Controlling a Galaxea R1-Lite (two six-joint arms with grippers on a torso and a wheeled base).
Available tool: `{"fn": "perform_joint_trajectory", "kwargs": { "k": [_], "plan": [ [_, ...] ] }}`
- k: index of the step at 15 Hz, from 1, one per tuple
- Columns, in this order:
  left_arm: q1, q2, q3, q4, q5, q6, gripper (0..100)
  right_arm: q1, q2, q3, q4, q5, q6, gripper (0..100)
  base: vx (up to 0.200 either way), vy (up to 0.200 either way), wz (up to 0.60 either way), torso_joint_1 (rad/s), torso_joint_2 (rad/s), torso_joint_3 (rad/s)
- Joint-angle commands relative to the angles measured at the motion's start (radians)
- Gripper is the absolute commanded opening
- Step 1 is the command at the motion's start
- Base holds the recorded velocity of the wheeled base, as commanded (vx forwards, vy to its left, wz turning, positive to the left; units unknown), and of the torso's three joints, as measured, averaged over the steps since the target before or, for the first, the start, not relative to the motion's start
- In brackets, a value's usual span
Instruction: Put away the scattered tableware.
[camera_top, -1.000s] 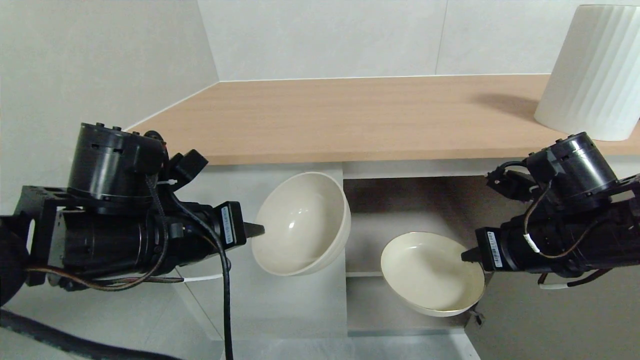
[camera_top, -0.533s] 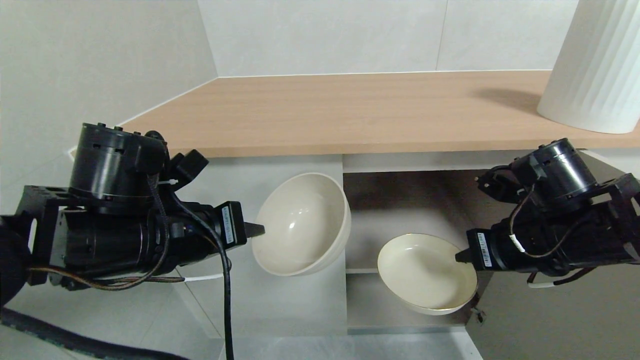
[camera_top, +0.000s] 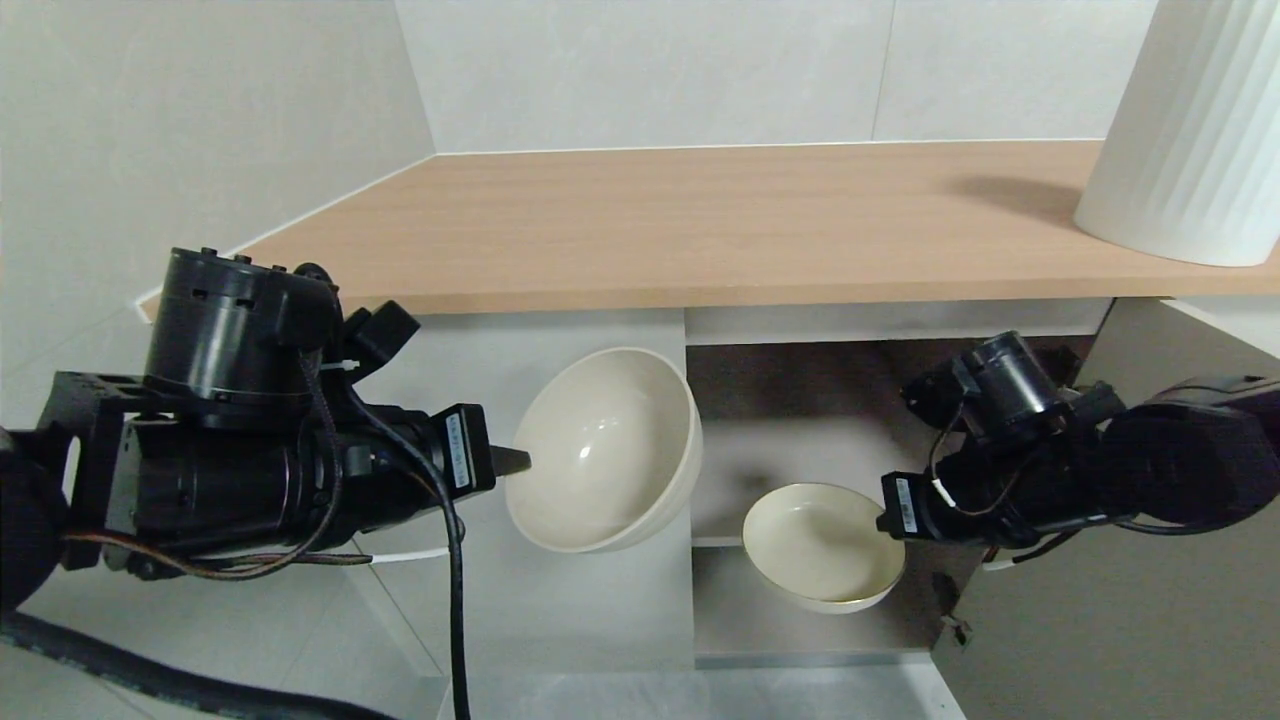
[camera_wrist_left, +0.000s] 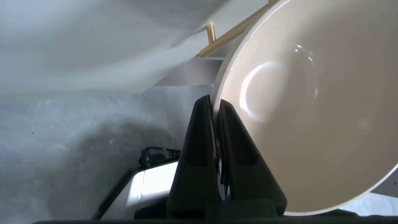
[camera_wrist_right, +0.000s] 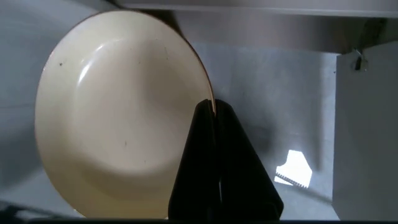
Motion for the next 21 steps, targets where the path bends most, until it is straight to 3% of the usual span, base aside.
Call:
{"fn": "perform_joint_trajectory", "kwargs": {
  "k": [1, 7, 11, 18, 21],
  "plan": [
    [0.000, 0.003, 0.000, 0.000, 0.000, 0.000, 0, -0.015, 0.090, 0.000, -0.018, 0.000, 0.001, 0, 0.000, 0.000, 0.00, 0.000, 0.00, 0.000],
    [0.000, 0.009, 0.000, 0.000, 0.000, -0.002, 0, -0.078, 0.303, -0.011, -0.288, -0.012, 0.075, 0, 0.000, 0.000, 0.00, 0.000, 0.00, 0.000],
    [0.000, 0.010, 0.000, 0.000, 0.000, 0.000, 0, -0.091, 0.394, -0.026, -0.444, -0.114, 0.101, 0, 0.000, 0.000, 0.00, 0.000, 0.00, 0.000],
    [0.000, 0.015, 0.000, 0.000, 0.000, -0.002, 0, -0.107, 0.458, -0.118, -0.449, -0.206, 0.167, 0, 0.000, 0.000, 0.00, 0.000, 0.00, 0.000],
    [0.000, 0.015, 0.000, 0.000, 0.000, 0.000, 0, -0.122, 0.524, -0.204, -0.447, -0.299, 0.199, 0, 0.000, 0.000, 0.00, 0.000, 0.00, 0.000]
  ]
}}
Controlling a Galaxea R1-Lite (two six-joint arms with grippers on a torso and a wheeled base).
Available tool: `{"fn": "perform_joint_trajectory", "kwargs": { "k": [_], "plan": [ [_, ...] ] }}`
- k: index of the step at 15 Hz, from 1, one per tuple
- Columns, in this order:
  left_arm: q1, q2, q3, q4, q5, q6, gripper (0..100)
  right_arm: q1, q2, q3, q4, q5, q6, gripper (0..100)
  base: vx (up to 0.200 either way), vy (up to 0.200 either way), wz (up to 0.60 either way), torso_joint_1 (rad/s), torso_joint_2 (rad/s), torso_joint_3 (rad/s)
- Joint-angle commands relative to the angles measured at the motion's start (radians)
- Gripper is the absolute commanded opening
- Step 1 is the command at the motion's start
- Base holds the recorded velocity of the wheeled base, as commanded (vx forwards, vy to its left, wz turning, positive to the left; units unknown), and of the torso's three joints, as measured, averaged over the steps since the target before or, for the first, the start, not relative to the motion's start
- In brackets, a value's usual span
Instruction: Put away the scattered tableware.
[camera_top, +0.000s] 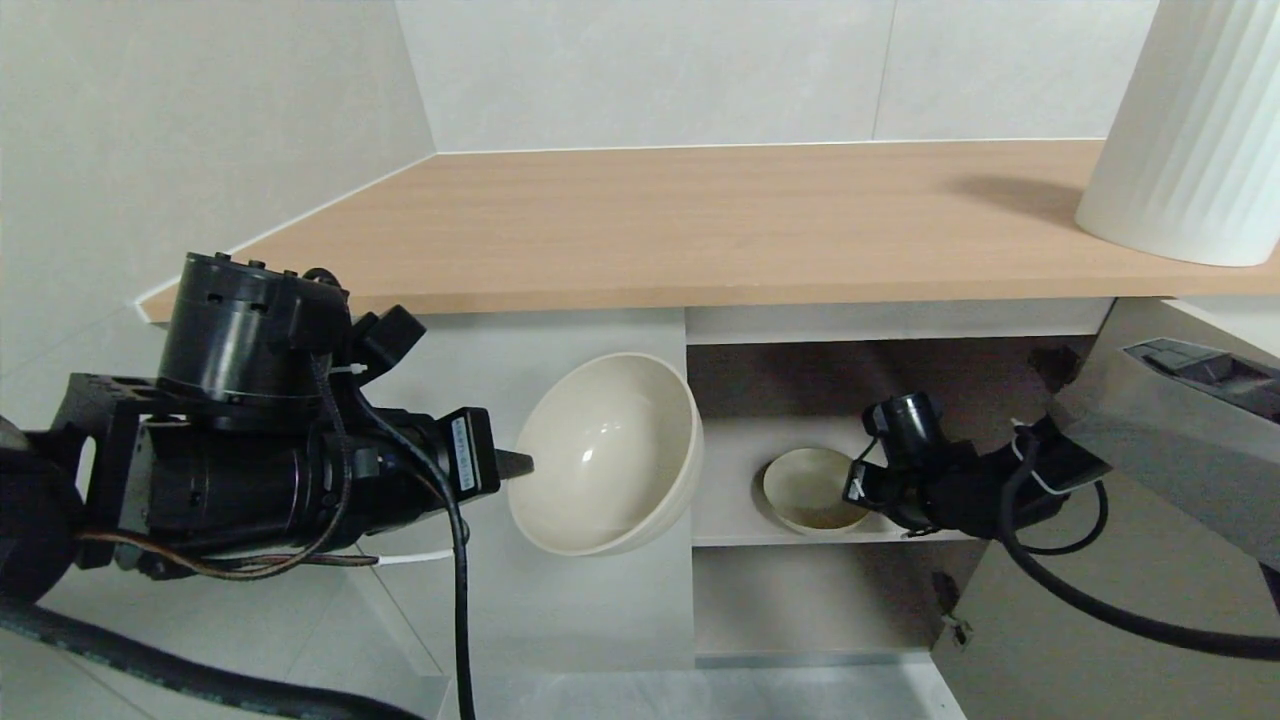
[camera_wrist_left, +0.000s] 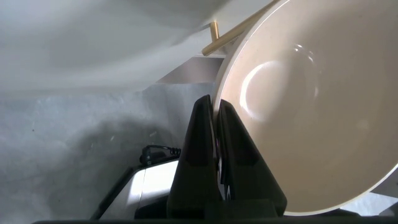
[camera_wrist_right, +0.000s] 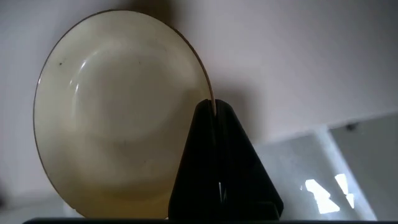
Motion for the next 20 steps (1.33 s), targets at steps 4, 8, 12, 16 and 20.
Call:
{"fn": "perform_joint_trajectory", "kwargs": {
  "k": [4, 8, 12, 16, 20],
  "plan": [
    [0.000, 0.003, 0.000, 0.000, 0.000, -0.001, 0, -0.014, 0.046, -0.043, 0.000, -0.019, 0.012, 0, 0.000, 0.000, 0.00, 0.000, 0.00, 0.000],
    [0.000, 0.006, 0.000, 0.000, 0.000, -0.001, 0, -0.019, 0.063, -0.077, 0.001, -0.042, 0.029, 0, 0.000, 0.000, 0.00, 0.000, 0.00, 0.000],
    [0.000, 0.008, 0.000, 0.000, 0.000, -0.001, 0, -0.019, 0.075, -0.095, 0.001, -0.061, 0.034, 0, 0.000, 0.000, 0.00, 0.000, 0.00, 0.000],
    [0.000, 0.008, 0.000, 0.000, 0.000, -0.001, 0, -0.019, 0.075, -0.095, 0.001, -0.062, 0.035, 100, 0.000, 0.000, 0.00, 0.000, 0.00, 0.000],
    [0.000, 0.009, 0.000, -0.002, 0.000, -0.001, 0, -0.019, 0.072, -0.095, 0.000, -0.062, 0.037, 100, 0.000, 0.000, 0.00, 0.000, 0.00, 0.000]
  ]
}}
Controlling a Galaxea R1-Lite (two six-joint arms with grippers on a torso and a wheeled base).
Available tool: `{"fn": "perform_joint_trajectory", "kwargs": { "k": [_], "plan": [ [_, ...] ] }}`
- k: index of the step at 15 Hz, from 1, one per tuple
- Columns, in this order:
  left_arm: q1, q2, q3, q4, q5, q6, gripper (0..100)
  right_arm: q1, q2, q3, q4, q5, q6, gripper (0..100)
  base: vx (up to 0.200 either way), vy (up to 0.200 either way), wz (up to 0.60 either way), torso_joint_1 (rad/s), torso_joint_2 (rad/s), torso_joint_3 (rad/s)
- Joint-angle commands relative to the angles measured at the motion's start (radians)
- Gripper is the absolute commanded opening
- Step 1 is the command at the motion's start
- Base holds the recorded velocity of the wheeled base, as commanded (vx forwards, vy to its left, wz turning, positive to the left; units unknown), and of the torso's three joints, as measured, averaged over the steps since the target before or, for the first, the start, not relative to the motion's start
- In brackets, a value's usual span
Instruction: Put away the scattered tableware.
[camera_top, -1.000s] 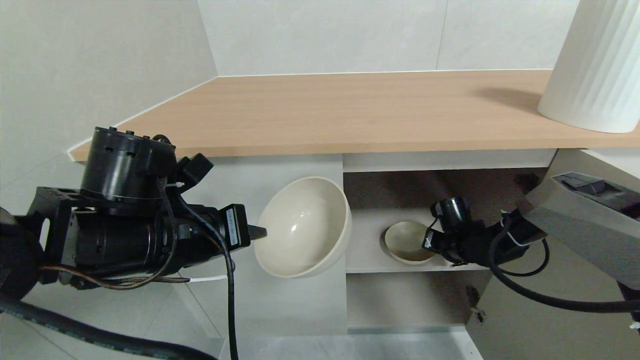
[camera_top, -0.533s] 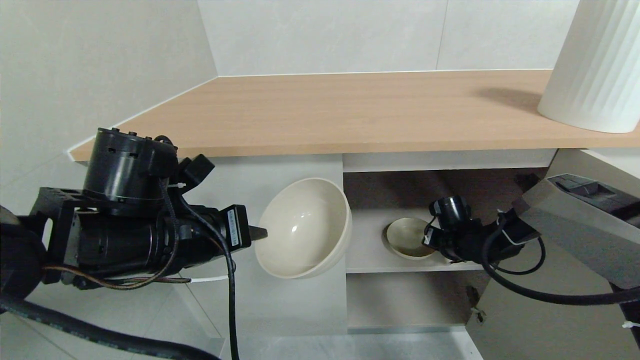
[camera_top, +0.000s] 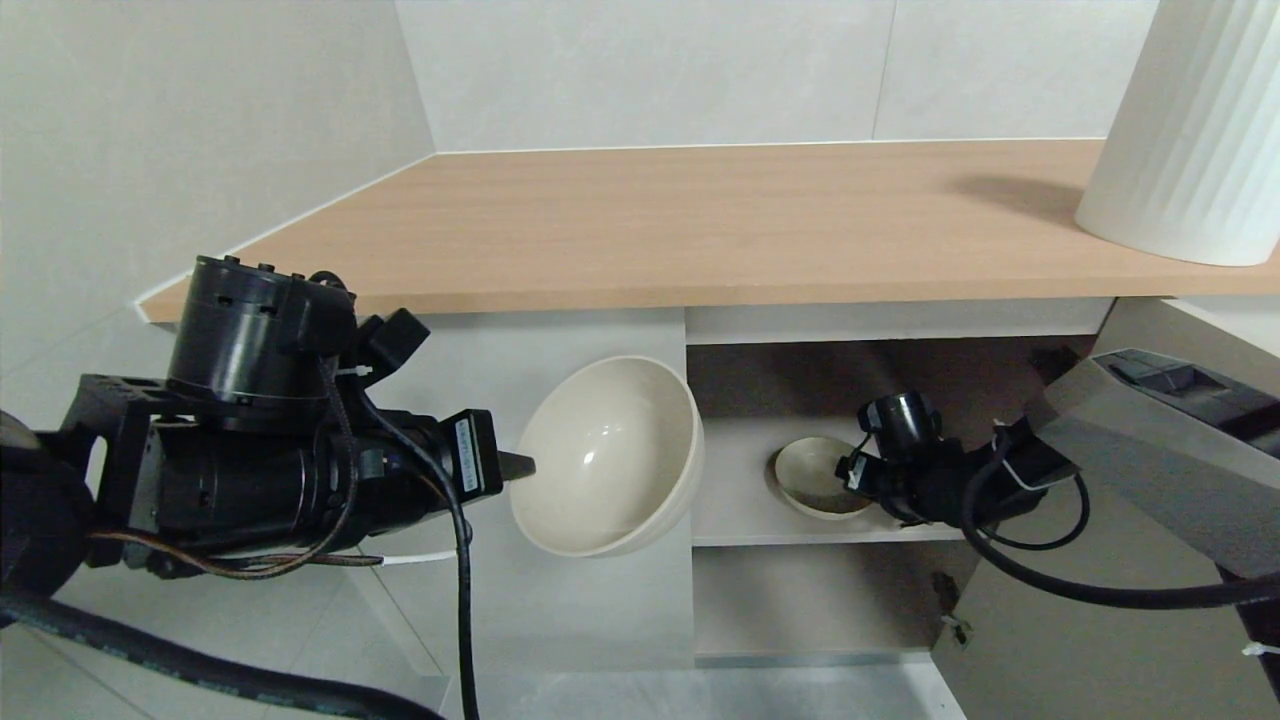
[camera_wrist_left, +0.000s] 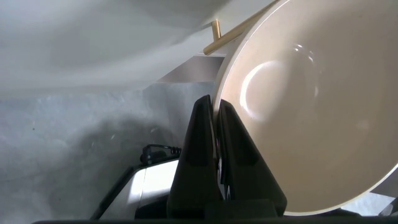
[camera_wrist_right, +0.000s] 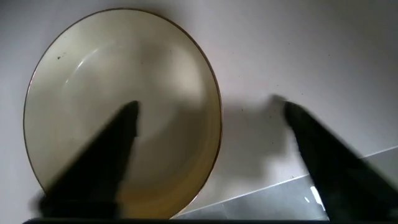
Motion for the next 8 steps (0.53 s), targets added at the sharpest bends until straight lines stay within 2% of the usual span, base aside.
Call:
{"fn": "perform_joint_trajectory", "kwargs": {
  "k": [1, 4, 5, 7, 8],
  "plan": [
    [0.000, 0.002, 0.000, -0.001, 0.000, -0.001, 0, -0.001, -0.007, 0.000, -0.001, 0.002, 0.001, 100, 0.000, 0.000, 0.00, 0.000, 0.00, 0.000],
    [0.000, 0.006, 0.000, -0.001, 0.000, -0.001, 0, 0.001, -0.033, 0.018, 0.005, 0.006, 0.001, 100, 0.000, 0.000, 0.00, 0.000, 0.00, 0.000],
    [-0.002, 0.023, 0.000, -0.001, 0.002, -0.001, 0, 0.008, -0.099, 0.077, 0.005, 0.022, -0.002, 100, 0.000, 0.000, 0.00, 0.000, 0.00, 0.000],
    [-0.008, 0.052, 0.000, 0.001, 0.005, -0.002, 0, 0.025, -0.185, 0.135, 0.007, 0.083, -0.003, 100, 0.000, 0.000, 0.00, 0.000, 0.00, 0.000],
    [-0.019, 0.075, 0.002, 0.002, 0.011, -0.002, 0, 0.047, -0.283, 0.209, 0.007, 0.181, -0.006, 100, 0.000, 0.000, 0.00, 0.000, 0.00, 0.000]
  ]
}}
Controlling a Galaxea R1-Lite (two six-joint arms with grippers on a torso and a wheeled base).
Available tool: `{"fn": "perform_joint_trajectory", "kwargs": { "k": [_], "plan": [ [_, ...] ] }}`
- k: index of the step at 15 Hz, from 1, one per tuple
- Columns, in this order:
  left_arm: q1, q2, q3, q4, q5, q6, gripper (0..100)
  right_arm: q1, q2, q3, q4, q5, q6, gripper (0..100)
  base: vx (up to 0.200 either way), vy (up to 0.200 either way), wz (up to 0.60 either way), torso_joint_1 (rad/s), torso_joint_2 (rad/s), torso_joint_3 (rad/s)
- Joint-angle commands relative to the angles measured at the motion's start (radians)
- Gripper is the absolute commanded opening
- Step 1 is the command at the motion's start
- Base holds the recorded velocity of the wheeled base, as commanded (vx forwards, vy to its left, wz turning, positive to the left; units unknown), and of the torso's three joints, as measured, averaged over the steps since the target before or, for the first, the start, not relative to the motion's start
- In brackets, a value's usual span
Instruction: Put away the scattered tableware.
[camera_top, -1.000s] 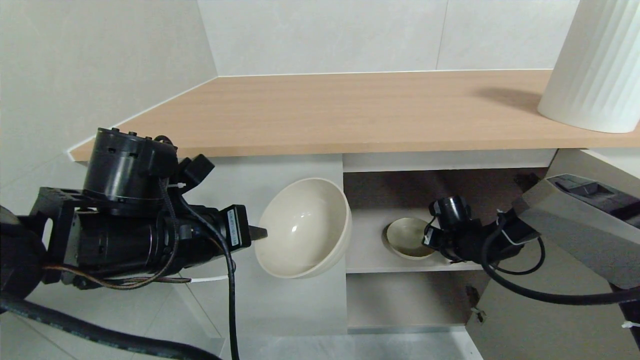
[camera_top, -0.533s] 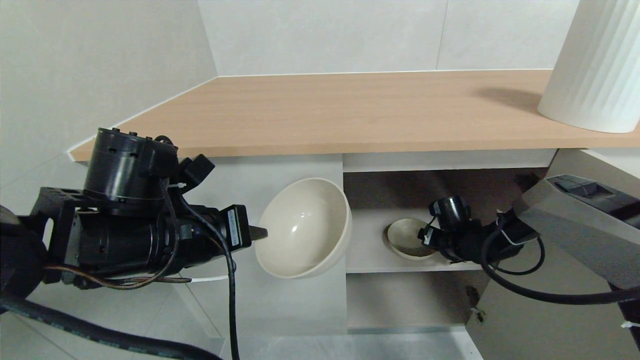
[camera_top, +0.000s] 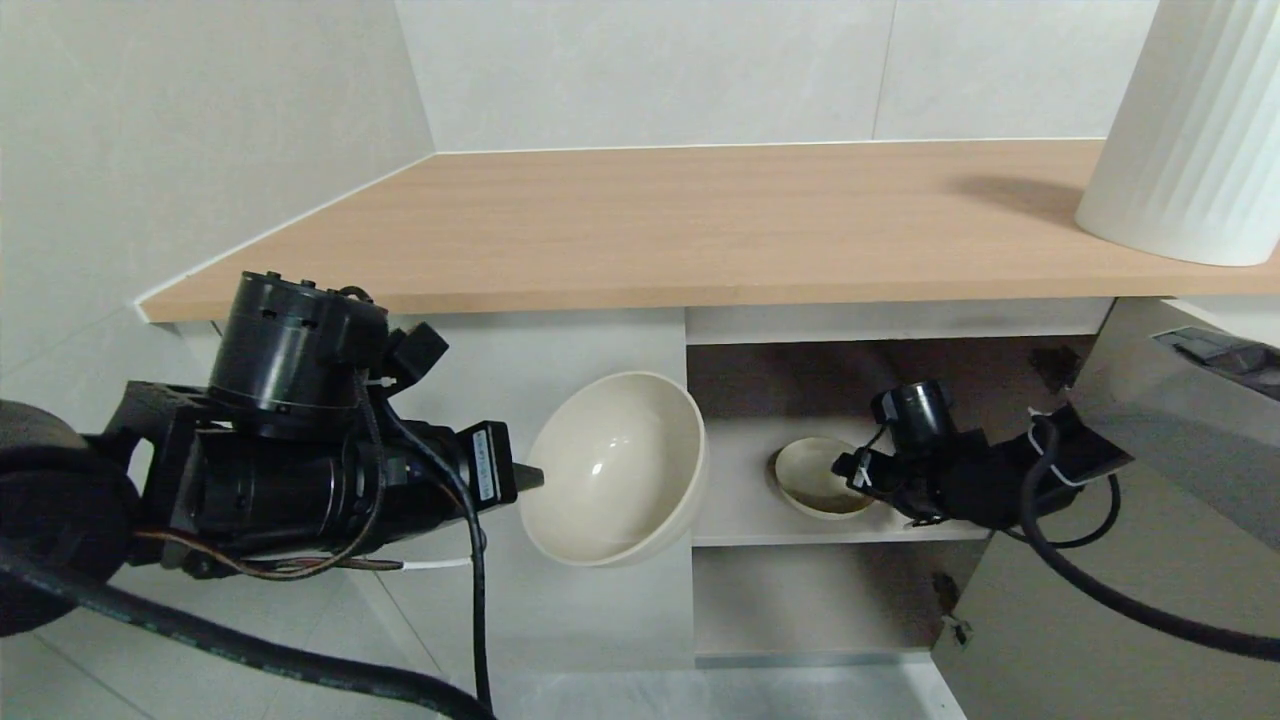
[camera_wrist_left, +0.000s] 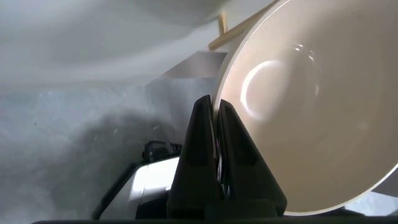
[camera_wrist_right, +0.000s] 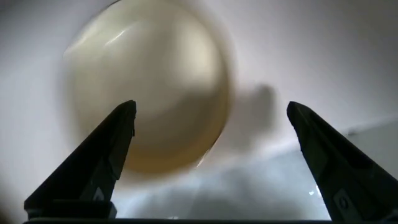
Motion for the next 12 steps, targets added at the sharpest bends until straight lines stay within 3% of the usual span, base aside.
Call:
{"fn": "perform_joint_trajectory", "kwargs": {
  "k": [1, 3, 7, 10, 12],
  "plan": [
    [-0.023, 0.048, 0.009, 0.003, 0.004, -0.001, 0, 0.044, -0.210, 0.132, 0.001, 0.143, -0.011, 100, 0.000, 0.000, 0.00, 0.000, 0.00, 0.000],
    [-0.044, 0.076, 0.017, 0.005, 0.010, -0.001, 0, 0.078, -0.293, 0.181, 0.038, 0.216, -0.057, 100, 0.000, 0.000, 0.00, 0.000, 0.00, 0.000],
    [-0.112, 0.194, 0.030, 0.003, 0.177, -0.001, 0, 0.211, -0.439, 0.261, 0.101, 0.250, -0.120, 100, 0.000, 0.000, 0.00, 0.000, 0.00, 0.000],
    [-0.158, 0.225, 0.056, 0.019, 0.191, 0.009, 0, 0.272, -0.484, 0.299, 0.100, 0.253, -0.158, 100, 0.000, 0.000, 0.00, 0.000, 0.00, 0.000],
    [-0.185, 0.235, 0.070, 0.022, 0.191, 0.036, 0, 0.299, -0.497, 0.324, 0.097, 0.281, -0.170, 100, 0.000, 0.000, 0.00, 0.000, 0.00, 0.000]
  ]
}}
